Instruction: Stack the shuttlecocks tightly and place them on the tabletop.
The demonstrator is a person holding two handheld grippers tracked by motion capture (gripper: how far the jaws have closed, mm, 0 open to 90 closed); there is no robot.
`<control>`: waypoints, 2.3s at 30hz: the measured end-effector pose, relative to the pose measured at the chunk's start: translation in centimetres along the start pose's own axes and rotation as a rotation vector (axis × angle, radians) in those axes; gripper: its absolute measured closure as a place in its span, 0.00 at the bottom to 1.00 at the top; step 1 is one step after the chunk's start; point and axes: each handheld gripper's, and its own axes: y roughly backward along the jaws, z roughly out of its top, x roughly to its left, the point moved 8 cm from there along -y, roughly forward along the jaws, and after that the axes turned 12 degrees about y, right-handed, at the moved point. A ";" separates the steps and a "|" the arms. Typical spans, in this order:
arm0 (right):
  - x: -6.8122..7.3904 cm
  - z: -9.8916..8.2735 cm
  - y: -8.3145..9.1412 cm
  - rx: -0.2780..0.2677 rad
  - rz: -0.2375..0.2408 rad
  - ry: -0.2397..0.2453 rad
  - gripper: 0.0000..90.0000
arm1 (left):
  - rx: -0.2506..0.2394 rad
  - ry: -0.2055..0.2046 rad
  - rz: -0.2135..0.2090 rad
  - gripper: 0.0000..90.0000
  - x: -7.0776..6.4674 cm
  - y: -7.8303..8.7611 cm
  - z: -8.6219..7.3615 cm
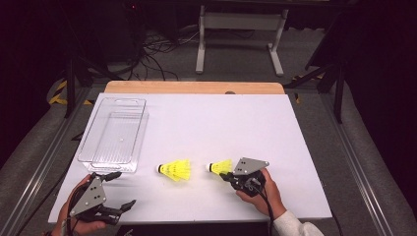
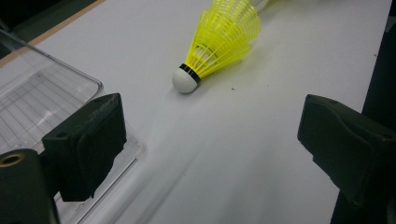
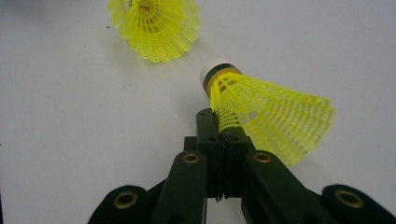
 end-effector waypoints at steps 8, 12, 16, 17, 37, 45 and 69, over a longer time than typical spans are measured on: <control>0.2 0.5 0.3 -0.021 0.001 0.003 0.99 | 0.002 -0.002 0.000 0.10 0.0 0.0 0.0; 0.3 0.8 0.5 -0.030 -0.002 0.006 0.99 | 0.002 -0.001 0.003 0.10 0.0 0.0 0.0; 0.4 1.1 0.6 -0.038 -0.004 0.008 0.99 | 0.004 -0.002 0.002 0.10 0.0 0.0 0.0; 0.4 1.1 0.6 -0.040 -0.005 0.010 0.99 | 0.002 -0.002 0.001 0.10 0.0 0.0 0.0; 1.2 2.2 -0.1 -0.059 0.010 0.023 0.99 | 0.006 -0.004 0.002 0.10 0.0 0.0 0.0; 1.7 2.7 -0.8 -0.059 0.024 0.035 0.99 | 0.006 -0.007 0.002 0.10 0.0 -0.1 0.0; 3.1 4.5 -3.5 -0.074 0.073 0.059 0.99 | 0.010 -0.007 -0.001 0.10 -0.1 -0.1 -0.1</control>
